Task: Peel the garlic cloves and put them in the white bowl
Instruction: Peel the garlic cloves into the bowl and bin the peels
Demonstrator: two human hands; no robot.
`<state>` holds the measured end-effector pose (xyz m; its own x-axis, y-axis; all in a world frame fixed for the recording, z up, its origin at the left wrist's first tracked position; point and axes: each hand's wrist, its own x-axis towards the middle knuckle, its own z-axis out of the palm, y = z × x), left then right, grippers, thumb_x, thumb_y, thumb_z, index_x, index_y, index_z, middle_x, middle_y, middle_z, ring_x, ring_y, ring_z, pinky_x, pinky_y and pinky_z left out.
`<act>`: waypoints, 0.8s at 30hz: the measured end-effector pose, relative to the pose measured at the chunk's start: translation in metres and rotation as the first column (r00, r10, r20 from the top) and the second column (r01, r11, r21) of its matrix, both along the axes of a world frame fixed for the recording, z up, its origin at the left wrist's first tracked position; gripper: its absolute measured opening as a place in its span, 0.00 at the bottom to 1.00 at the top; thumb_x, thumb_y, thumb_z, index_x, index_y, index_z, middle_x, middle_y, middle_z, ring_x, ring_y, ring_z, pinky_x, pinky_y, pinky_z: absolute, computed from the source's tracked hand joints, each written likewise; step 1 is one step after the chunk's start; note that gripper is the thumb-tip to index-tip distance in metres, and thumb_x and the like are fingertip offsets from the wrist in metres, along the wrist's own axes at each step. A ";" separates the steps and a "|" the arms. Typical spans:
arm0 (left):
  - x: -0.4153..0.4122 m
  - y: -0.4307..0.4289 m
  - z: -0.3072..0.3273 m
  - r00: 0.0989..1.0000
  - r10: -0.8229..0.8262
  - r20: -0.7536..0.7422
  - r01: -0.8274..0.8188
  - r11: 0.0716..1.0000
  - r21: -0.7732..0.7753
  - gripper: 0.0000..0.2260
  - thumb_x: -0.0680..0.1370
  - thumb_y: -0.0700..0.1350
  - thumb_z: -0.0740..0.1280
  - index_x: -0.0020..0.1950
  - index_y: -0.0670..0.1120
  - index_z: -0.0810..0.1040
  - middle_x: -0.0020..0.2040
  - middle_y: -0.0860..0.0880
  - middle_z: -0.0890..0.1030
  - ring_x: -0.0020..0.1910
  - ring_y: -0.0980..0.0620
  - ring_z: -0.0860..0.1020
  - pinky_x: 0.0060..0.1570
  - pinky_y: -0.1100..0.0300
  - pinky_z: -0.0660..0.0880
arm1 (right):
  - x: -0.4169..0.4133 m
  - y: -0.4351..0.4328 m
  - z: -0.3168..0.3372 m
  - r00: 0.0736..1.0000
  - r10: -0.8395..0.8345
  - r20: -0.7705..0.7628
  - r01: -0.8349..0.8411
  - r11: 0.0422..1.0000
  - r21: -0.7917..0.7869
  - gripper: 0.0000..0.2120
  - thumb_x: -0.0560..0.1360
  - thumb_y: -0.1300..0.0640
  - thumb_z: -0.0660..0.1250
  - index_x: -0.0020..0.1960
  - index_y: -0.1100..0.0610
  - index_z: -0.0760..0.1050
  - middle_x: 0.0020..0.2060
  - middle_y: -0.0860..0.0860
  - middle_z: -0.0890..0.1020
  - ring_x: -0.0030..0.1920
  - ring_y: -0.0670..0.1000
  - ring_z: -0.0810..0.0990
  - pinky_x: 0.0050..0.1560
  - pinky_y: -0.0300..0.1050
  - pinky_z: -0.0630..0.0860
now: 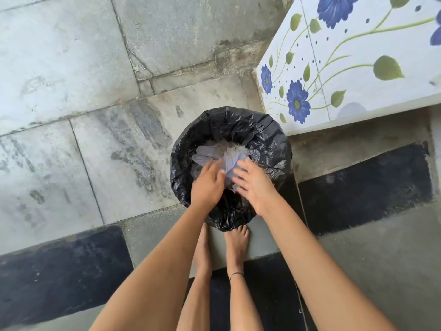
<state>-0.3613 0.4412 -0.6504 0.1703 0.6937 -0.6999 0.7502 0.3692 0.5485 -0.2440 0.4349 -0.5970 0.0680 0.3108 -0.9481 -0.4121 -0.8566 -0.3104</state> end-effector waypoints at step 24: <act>-0.039 -0.032 0.448 0.975 -0.223 -0.003 0.186 0.803 0.567 0.21 0.76 0.46 0.67 0.69 0.47 0.72 0.69 0.51 0.72 0.68 0.51 0.70 0.65 0.58 0.64 | -0.004 -0.086 0.382 0.129 0.087 0.988 -0.727 0.686 0.035 0.24 0.76 0.57 0.63 0.70 0.63 0.65 0.66 0.58 0.73 0.65 0.58 0.71 0.65 0.53 0.63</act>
<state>-0.4003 0.4095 -0.2020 0.3814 0.9059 -0.1843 0.7320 -0.1742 0.6586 -0.2477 0.3490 -0.2149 0.4220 0.9042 -0.0656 0.7790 -0.3986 -0.4840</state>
